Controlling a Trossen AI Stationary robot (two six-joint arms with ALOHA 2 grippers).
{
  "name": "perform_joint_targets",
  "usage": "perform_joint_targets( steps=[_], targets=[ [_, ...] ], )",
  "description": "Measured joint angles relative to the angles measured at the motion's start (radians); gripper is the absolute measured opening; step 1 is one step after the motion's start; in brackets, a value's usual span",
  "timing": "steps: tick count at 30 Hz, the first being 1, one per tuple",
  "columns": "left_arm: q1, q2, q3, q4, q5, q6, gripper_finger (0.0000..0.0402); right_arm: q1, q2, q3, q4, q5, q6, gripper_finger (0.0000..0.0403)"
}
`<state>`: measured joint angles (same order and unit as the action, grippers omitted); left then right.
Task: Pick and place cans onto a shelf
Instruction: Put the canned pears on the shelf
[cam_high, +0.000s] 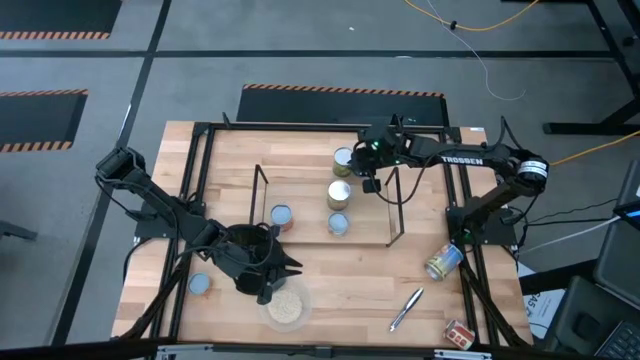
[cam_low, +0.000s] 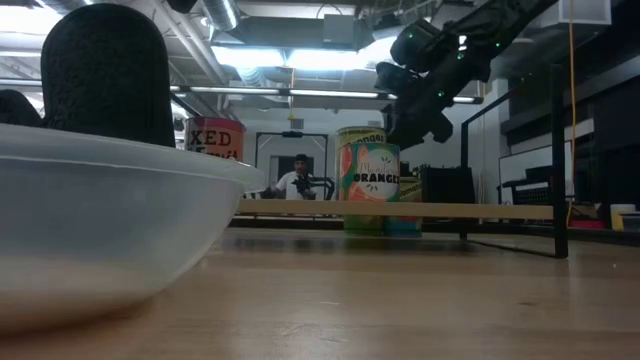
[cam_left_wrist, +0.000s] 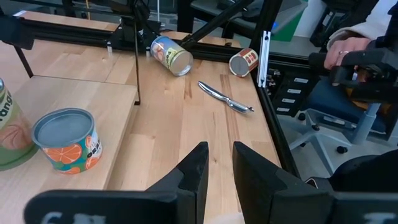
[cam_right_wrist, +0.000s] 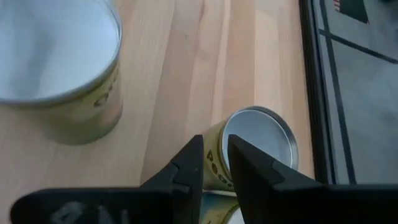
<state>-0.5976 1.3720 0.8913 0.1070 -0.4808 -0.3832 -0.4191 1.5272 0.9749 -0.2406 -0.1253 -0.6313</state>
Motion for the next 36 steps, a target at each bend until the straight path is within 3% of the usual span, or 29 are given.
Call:
perform_joint_targets(
  steps=[21, 30, 36],
  targets=[
    [0.000, 0.000, 0.000, 0.008, 0.000, -0.007, 0.0066, -0.034, 0.121, 0.002, 0.073, 0.001, -0.003, 0.0078],
    [0.000, 0.000, 0.000, 0.008, 0.000, -0.007, 0.0066, -0.034, 0.121, 0.002, 0.071, -0.001, -0.002, 0.0012],
    [0.000, 0.000, 0.000, 0.008, 0.000, -0.007, 0.0066, -0.034, 0.121, 0.003, 0.070, -0.001, -0.002, 0.0011]
  ],
)
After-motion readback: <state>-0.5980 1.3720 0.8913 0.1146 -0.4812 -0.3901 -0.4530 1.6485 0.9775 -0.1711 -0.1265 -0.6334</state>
